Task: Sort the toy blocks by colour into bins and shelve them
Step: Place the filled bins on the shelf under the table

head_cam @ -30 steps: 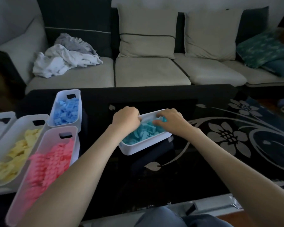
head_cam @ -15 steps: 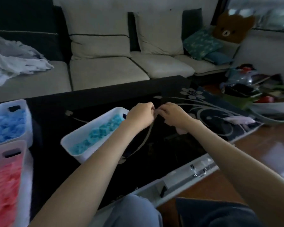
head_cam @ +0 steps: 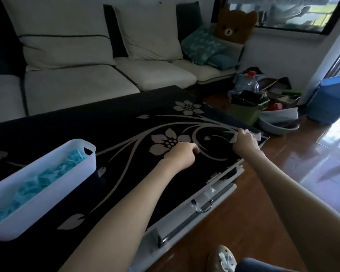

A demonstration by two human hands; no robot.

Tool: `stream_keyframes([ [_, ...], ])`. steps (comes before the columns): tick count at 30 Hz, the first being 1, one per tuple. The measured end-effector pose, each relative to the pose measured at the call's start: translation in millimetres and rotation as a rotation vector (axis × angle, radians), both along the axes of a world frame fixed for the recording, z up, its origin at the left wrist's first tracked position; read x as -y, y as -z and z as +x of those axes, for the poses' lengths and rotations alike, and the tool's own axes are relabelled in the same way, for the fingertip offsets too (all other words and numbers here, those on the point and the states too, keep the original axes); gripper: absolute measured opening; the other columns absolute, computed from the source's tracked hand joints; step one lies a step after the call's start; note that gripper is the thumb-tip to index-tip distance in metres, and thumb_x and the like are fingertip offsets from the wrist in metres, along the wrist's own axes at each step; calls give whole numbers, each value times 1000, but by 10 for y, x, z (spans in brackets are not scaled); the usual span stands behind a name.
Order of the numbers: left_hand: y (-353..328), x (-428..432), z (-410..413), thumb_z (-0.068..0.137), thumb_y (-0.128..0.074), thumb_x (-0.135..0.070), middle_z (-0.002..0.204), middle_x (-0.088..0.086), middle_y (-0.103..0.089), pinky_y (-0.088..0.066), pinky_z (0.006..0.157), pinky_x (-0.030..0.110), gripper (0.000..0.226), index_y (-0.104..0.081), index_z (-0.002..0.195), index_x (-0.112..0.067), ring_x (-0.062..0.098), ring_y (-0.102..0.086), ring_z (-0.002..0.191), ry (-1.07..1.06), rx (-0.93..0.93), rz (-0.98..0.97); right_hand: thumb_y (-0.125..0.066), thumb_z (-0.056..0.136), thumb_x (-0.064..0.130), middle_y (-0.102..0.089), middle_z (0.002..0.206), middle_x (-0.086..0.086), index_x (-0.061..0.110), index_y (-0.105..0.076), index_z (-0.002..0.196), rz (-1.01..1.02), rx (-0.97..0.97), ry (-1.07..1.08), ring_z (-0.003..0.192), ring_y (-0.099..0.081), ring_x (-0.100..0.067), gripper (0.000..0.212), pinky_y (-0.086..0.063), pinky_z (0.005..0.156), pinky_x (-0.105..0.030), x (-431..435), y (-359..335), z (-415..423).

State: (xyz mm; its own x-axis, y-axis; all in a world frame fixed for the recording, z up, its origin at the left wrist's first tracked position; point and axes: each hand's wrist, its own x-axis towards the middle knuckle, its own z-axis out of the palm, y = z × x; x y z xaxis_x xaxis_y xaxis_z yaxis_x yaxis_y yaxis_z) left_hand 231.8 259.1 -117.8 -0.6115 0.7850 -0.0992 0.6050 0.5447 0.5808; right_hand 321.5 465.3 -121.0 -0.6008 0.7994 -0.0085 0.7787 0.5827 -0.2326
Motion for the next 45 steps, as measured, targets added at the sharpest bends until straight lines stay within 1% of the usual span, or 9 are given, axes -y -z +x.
stream_keyframes([
  [3, 56, -45, 64, 95, -34, -12, 109, 3, -64, -56, 80, 37, 34, -63, 110, -23, 19, -63, 88, -73, 96, 100, -43, 95, 15, -57, 117, -20, 8, -61, 112, -45, -154, -78, 109, -51, -33, 26, -30, 105, -48, 50, 2, 37],
  [6, -17, -38, 168, 99, -32, -8, 109, 13, -65, -56, 75, 25, 33, -61, 116, -8, 17, -65, 83, -171, 633, 342, -58, 88, 36, -63, 73, -7, 11, -62, 68, -462, -468, -48, 70, -59, -20, 32, -41, 86, -33, 249, -151, 81],
  [11, -204, 132, 359, 100, -40, -40, 114, 25, -62, -53, 88, 35, 49, -52, 120, 4, 30, -63, 103, -265, 1358, 578, -57, 90, 41, -70, 85, -12, 8, -72, 85, -812, -687, -202, 78, -66, -21, 37, -51, 88, -38, 551, -351, 236],
  [15, -284, 280, 577, 98, -49, -19, 83, 9, -65, -56, 74, 24, 14, -62, 101, -13, 17, -65, 79, -241, 1368, 693, -57, 93, 16, -67, 100, -16, 8, -63, 111, -950, -674, -482, 75, -65, -21, 21, -55, 65, -29, 814, -341, 440],
  [20, -136, 540, 924, 94, -47, 3, 68, 6, -60, -57, 67, 23, 23, -63, 91, -14, 13, -65, 61, -145, 1253, 721, -65, 86, 6, -48, 132, -2, 25, -24, 145, -1076, -612, -369, 109, -60, -20, 74, -56, 78, -32, 1105, -175, 771],
  [28, 252, 793, 1238, 96, -49, -3, 71, 2, -66, -56, 69, 22, 17, -61, 106, -10, 9, -67, 68, -64, 1200, 575, -54, 94, 8, -66, 89, -9, 1, -59, 108, -1052, -292, -468, 72, -63, -14, 17, -52, 64, -24, 1257, 10, 1309],
  [35, 812, 873, 1418, 93, -60, -16, 71, 5, -65, -56, 57, 19, 16, -62, 82, -5, 10, -62, 58, -352, 921, 376, -56, 93, 8, -67, 98, -15, -6, -58, 107, -1009, -256, -347, 77, -63, -16, 21, -51, 62, -20, 1365, 723, 1508],
  [39, 954, 962, 1332, 95, -54, -9, 75, 9, -67, -56, 55, 18, 13, -62, 90, -1, 13, -65, 61, -542, 1173, 501, -56, 92, 7, -65, 74, -9, 5, -59, 87, -1118, -244, -213, 61, -63, -20, 6, -46, 53, -26, 1469, 1007, 1458],
  [45, 1205, 1049, 1199, 97, -43, 0, 91, 7, -67, -55, 73, 27, 19, -59, 102, -9, 16, -65, 84, -436, 1221, 387, -52, 91, -2, -65, 84, -13, -5, -57, 107, -1171, -240, -206, 62, -63, -19, 17, -50, 50, -23, 1485, 1246, 1175],
])
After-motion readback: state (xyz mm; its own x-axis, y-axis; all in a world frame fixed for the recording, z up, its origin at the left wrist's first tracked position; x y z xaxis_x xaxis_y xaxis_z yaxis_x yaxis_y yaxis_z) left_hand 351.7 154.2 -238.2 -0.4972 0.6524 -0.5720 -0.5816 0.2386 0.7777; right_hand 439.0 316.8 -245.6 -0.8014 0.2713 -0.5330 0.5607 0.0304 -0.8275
